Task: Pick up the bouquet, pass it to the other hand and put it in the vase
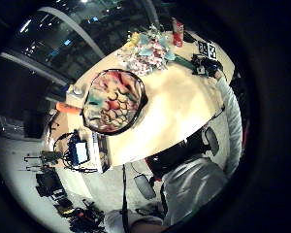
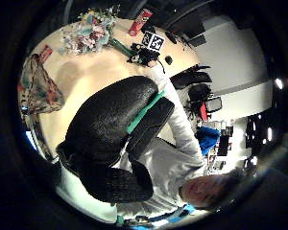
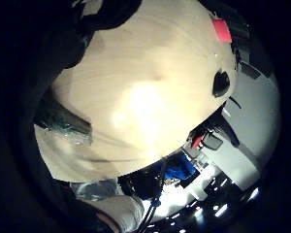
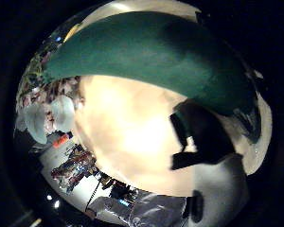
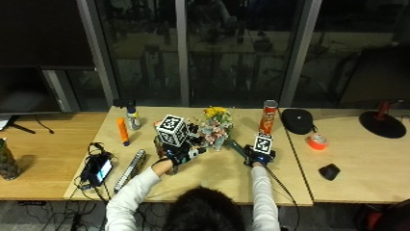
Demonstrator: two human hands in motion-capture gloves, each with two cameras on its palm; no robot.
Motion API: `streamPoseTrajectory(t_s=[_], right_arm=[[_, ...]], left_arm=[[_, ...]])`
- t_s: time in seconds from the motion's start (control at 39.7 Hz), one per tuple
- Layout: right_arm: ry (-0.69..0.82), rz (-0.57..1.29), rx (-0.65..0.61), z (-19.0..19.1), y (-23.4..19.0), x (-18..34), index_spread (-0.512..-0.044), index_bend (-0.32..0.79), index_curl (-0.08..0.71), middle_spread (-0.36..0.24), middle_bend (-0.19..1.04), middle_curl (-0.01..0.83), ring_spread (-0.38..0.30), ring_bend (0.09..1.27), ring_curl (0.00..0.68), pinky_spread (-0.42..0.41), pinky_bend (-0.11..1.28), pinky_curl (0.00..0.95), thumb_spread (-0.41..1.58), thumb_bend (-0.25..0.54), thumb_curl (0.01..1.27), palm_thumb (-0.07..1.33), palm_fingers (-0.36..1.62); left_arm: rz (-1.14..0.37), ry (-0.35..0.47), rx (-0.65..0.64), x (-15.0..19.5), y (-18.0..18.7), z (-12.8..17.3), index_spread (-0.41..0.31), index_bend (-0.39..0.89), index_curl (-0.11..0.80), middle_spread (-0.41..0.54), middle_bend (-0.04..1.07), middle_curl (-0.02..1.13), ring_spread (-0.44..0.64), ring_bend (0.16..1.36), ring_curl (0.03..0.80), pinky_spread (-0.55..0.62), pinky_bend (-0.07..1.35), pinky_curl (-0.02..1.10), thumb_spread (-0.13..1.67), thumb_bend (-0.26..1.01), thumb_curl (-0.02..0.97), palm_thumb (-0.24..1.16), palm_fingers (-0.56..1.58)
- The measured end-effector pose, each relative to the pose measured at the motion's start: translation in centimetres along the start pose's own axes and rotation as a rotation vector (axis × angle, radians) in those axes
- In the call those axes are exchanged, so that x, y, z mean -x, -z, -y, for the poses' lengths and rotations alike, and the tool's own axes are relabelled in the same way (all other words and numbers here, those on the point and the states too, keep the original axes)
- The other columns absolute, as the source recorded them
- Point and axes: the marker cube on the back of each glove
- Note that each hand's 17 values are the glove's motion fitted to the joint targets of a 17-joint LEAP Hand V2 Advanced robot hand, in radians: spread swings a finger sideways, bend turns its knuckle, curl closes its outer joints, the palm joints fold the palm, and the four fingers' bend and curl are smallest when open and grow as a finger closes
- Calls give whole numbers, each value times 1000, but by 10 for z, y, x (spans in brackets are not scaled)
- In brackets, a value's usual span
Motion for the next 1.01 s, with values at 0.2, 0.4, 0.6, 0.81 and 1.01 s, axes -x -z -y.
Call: streamPoseTrajectory(t_s=[0.2,0.4,0.6,0.81,1.01], right_arm=[[12,-41,4,-14,-3,19,-295,214,232,-51,304,394,-83,532,306,39,586,312,1081,41,394,842,765],[33,-132,67,-27,0,33,-276,279,321,-105,193,389,-146,437,317,-79,561,325,1163,88,397,963,923],[23,15,6,-16,-6,33,-256,64,284,-181,404,479,-212,777,437,-231,585,360,1157,93,435,1028,1372],[-48,165,-331,-17,-2,30,-244,354,384,-185,664,580,-203,895,515,-238,627,416,1106,-21,389,908,1555],[149,784,-422,-39,37,70,-227,479,474,-173,766,621,-194,969,554,-231,715,469,1090,3,398,964,1478]], left_arm=[[-8,0,2,-1,-4,-3,114,119,210,383,205,303,403,704,281,405,492,350,1014,-24,265,17,52],[29,21,44,2,1,-11,114,121,209,385,201,312,404,708,280,405,495,351,1013,-24,270,17,50],[52,54,96,12,9,-19,107,133,217,384,199,319,404,701,275,405,487,348,1106,0,278,98,61],[40,87,98,19,13,-18,93,150,232,372,202,326,404,685,269,401,461,341,1149,-13,275,117,95],[-48,42,80,12,-6,-19,82,161,251,327,233,339,387,649,259,385,426,331,1167,-10,275,136,186]])
